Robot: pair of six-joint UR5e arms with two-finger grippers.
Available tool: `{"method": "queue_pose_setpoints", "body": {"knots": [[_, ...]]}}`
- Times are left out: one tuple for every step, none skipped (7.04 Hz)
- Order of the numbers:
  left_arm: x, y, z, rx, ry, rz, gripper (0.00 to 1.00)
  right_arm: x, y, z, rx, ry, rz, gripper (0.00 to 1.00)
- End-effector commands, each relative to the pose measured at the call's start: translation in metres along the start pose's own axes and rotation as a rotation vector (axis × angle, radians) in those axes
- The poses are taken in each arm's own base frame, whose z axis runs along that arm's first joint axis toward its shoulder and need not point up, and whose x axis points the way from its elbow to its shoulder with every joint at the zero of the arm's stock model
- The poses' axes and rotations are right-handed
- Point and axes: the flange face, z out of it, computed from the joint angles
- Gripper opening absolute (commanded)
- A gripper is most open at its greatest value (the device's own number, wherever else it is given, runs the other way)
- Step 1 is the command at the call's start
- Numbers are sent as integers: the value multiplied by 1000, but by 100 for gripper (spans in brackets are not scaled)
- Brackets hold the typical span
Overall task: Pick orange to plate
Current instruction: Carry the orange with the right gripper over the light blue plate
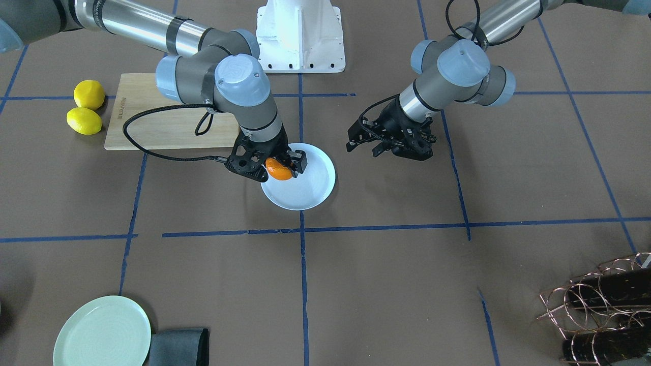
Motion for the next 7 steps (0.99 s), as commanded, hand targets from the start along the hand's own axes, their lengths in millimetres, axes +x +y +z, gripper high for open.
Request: {"method": "queue_pose_setpoints", "body": {"knots": [[-1, 0, 1, 0, -3, -1, 80, -4, 9, 23, 48, 25, -11, 0], [-1, 0, 1, 0, -3, -1, 80, -15, 9, 29, 55, 34, -7, 0], [-1, 0, 1, 0, -3, -1, 81, -21, 7, 32, 65, 38, -3, 0], [-1, 0, 1, 0, -3, -1, 81, -24, 6, 35, 72, 44, -1, 0], [-2, -1, 1, 1, -3, -1, 81, -24, 5, 36, 74, 45, 1, 2], [-1, 0, 0, 0, -2, 0, 81, -26, 6, 34, 79, 37, -2, 10], [-1, 0, 0, 0, -2, -3, 82, -27, 4, 37, 81, 27, -6, 40]]}}
